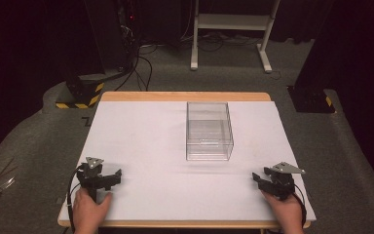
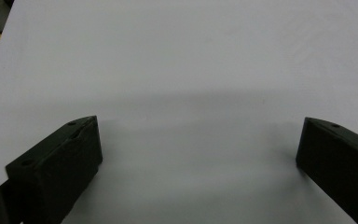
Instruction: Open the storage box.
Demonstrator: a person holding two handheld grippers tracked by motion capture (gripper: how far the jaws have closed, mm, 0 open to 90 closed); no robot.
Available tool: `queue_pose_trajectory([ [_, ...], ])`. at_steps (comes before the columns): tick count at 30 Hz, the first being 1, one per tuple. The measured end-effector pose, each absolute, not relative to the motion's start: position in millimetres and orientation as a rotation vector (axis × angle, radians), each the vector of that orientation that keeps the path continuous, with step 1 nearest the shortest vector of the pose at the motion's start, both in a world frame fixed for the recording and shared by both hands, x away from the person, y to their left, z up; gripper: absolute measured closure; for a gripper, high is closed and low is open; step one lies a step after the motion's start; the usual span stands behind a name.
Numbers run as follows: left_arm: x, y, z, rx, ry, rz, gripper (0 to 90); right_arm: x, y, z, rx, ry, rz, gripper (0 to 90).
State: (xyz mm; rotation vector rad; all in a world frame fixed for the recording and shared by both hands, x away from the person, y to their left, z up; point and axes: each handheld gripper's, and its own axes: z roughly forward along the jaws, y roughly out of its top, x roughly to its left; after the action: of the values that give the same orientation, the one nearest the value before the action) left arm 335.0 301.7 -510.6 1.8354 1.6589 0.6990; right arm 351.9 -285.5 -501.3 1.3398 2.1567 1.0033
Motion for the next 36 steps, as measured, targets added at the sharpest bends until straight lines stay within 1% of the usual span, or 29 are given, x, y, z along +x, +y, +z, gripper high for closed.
queue_pose_trajectory([
  [20, 335.0, 301.8, -510.5, 1.836, 1.659, 0.699, 0.3, 349.4, -287.1, -500.0, 1.325, 2.135, 1.033, 45.2],
  [36, 335.1, 301.8, -510.5, 1.836, 1.659, 0.698, 0.4, 341.4, -283.6, -491.1, 1.270, 2.098, 1.076, 49.1],
])
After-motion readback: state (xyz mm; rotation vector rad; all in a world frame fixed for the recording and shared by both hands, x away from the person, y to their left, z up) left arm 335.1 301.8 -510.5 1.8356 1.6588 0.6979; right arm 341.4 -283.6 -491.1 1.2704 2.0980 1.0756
